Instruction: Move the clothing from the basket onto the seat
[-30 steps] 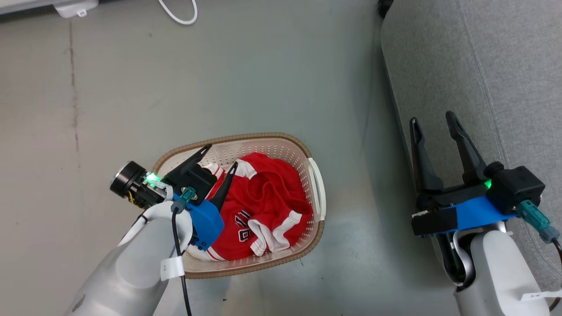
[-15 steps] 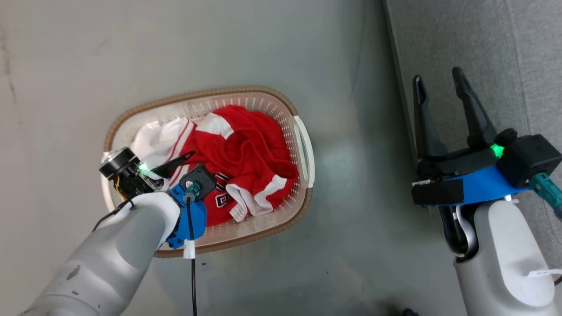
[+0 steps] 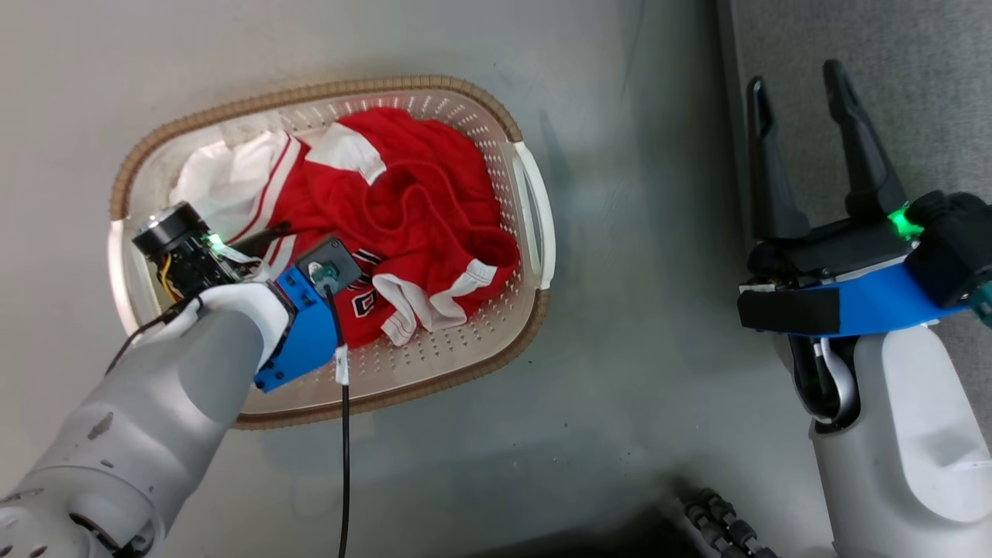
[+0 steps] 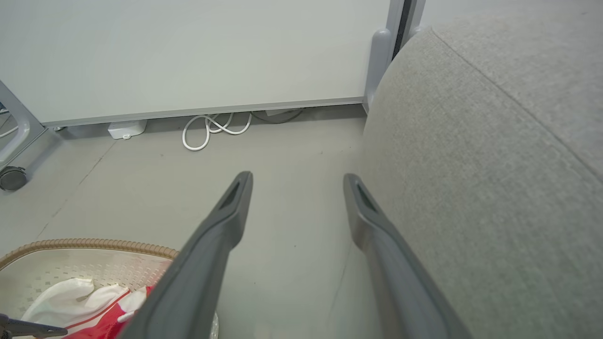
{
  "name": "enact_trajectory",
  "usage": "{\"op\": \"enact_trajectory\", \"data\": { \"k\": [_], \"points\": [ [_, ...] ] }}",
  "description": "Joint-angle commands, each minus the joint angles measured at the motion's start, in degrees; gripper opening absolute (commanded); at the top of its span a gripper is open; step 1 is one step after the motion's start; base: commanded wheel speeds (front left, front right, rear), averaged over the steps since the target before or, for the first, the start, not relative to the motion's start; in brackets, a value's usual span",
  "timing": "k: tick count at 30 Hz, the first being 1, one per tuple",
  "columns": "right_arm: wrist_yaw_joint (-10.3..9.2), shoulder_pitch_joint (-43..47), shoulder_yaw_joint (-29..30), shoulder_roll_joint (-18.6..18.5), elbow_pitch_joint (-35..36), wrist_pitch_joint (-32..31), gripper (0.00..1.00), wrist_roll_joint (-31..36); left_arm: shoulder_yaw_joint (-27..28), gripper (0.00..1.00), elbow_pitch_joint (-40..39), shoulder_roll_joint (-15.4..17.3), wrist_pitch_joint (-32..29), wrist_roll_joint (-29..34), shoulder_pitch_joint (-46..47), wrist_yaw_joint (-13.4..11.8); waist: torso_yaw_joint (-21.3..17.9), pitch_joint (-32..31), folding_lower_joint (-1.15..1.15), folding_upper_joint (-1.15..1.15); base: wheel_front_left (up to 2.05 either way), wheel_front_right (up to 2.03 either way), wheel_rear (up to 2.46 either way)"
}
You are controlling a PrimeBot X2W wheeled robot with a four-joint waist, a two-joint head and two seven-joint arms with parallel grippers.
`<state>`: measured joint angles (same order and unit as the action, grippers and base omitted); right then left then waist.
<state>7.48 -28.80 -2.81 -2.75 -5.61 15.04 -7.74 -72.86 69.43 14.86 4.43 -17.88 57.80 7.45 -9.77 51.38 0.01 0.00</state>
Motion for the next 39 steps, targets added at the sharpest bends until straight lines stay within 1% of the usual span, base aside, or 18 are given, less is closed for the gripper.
{"op": "enact_trajectory", "data": {
  "k": [1,7,14,15,16,17,21,28,39],
  "points": [
    [0.03,-1.06,0.26,-0.24,0.52,0.22,1.0,-0.2,-0.06,1.0,0.13,0.48,-0.45,-0.54,1.43,0.04,-0.31,1.52,-0.01,0.0,0.0,0.0,0.0],
    [0.03,-1.37,0.56,-0.24,1.72,0.22,1.0,-0.57,-0.5,1.0,0.02,0.84,-5.4,-2.02,3.25,0.04,-0.83,4.4,-0.01,0.0,0.0,0.0,0.0],
    [0.03,-1.8,1.2,-0.24,2.74,0.22,1.0,-0.83,-0.63,1.0,-0.61,0.96,-7.46,-2.07,3.97,0.04,-1.32,6.37,-0.01,0.0,0.0,0.0,0.0],
    [0.03,-1.78,1.26,-0.24,2.78,0.22,1.0,-0.83,-0.65,0.6,-0.56,0.94,-8.07,-2.09,3.76,0.04,-1.35,6.5,-0.01,0.0,0.0,0.0,0.0],
    [0.03,-1.74,1.33,-0.24,2.81,0.22,1.0,-0.82,-0.64,0.24,-0.7,0.95,-8.4,-1.95,3.67,0.04,-1.36,6.57,-0.01,0.0,0.0,0.0,0.0],
    [0.03,-1.74,1.35,-0.24,2.84,0.22,1.0,-0.8,-0.64,0.0,-0.97,0.98,-8.5,-1.57,3.56,0.04,-1.37,6.62,-0.01,0.0,0.0,0.0,0.0],
    [0.03,-1.8,1.5,-0.24,2.56,0.22,1.0,-0.8,-0.64,0.0,-1.68,1.01,-8.72,-1.6,2.95,0.04,-1.24,6.37,-0.01,0.0,0.0,0.0,0.0],
    [0.03,-1.77,1.61,-0.24,2.27,0.22,1.0,-0.07,-0.65,0.0,-2.31,0.14,-7.43,-3.71,2.74,0.04,-0.34,4.52,-0.01,0.0,0.0,0.0,0.0],
    [0.03,-0.45,1.67,-0.24,1.54,0.22,1.0,1.9,-0.65,0.0,-2.73,-2.83,-3.23,-7.47,1.76,0.04,2.71,-1.18,-0.01,0.0,0.0,0.0,0.0]
  ]
}}
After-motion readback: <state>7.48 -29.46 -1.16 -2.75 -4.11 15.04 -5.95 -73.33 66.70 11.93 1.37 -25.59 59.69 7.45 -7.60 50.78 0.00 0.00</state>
